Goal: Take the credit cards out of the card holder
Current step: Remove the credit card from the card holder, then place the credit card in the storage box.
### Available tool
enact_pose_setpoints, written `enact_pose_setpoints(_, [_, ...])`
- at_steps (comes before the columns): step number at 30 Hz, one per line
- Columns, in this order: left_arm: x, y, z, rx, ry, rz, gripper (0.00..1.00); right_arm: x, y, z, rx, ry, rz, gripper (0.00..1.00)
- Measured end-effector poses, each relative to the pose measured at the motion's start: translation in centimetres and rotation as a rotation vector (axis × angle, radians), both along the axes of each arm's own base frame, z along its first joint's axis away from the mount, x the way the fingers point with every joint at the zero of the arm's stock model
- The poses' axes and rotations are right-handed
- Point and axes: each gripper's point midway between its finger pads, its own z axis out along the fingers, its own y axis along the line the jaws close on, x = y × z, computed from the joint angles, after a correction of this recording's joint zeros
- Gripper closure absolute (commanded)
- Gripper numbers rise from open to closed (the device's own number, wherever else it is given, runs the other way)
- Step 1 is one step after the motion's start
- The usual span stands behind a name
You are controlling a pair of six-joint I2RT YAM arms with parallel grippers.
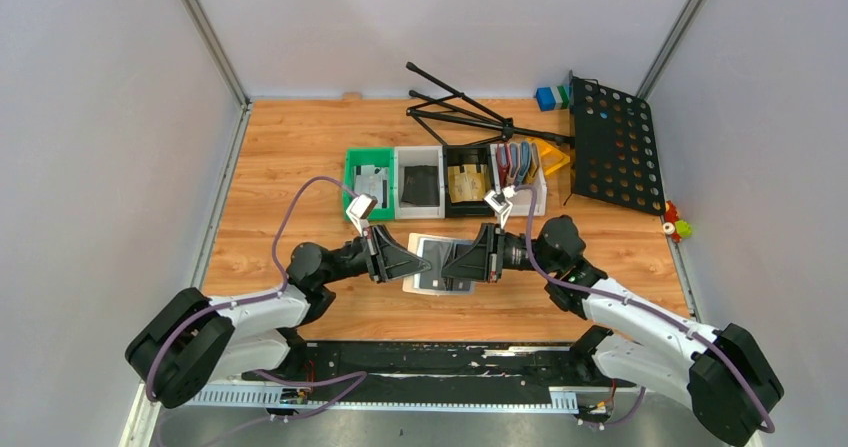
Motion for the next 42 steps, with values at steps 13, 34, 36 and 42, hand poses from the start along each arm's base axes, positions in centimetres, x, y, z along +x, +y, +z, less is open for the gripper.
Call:
enact_pose_setpoints(13, [0.2, 0.6, 0.3, 0.033, -0.024, 0.07, 1.0, 0.3, -1.0, -0.3, 0.027, -0.017, -0.076, 1.0])
enact_pose_setpoints(34, [4.8, 5.2, -8.9, 0.548, 0.07, 0.378, 1.0, 7.1, -3.8, -6.9, -0.384, -0.003, -0.362, 1.0])
enact_pose_setpoints(36, [4.7, 5.8, -10.3, 0.612, 0.086, 0.389, 1.0, 9.0, -2.9, -6.4, -0.429, -0.015, -0.365, 1.0])
enact_pose_setpoints(42, [5.3, 7.4, -11.1, 0.722, 0.067, 0.452, 1.0, 14.5, -0.4, -6.9, -0.54, -0.039, -0.372, 1.0])
